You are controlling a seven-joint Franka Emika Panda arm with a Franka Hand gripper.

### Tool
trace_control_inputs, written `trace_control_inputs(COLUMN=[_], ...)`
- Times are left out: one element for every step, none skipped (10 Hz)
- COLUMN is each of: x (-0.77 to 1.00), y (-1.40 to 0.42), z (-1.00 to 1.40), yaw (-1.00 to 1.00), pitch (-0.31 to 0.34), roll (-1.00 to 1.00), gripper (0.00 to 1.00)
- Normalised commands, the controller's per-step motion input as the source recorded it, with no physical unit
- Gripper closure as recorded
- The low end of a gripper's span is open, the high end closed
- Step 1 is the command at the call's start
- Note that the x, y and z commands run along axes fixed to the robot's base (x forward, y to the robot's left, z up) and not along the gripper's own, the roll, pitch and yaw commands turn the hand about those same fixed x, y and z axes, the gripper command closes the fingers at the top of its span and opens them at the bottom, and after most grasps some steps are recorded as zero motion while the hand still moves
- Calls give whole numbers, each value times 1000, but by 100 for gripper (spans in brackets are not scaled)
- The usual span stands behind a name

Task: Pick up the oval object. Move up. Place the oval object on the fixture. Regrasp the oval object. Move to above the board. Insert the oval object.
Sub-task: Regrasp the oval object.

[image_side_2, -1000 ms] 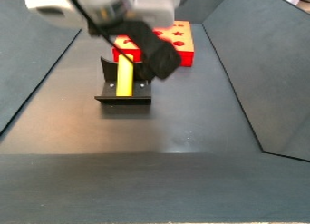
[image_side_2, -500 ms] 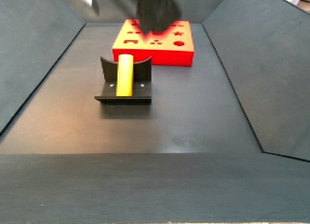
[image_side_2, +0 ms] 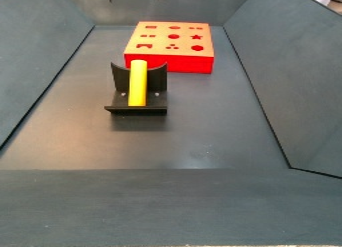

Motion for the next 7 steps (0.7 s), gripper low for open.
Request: trace_control_inputs(x=[-32, -38, -44, -37, -35, -29, -29], y=[-28, -26, -25, -22, -21, -17, -17], z=[12, 9, 12, 2, 4, 9, 8], yaw=[33, 33, 34, 35, 36, 37, 38], pitch=[21, 18, 11, 2, -3, -10, -12], roll=[1000, 1000, 1000, 1000, 1000, 1000, 1000], gripper=[0, 0, 0, 0, 0, 0, 0])
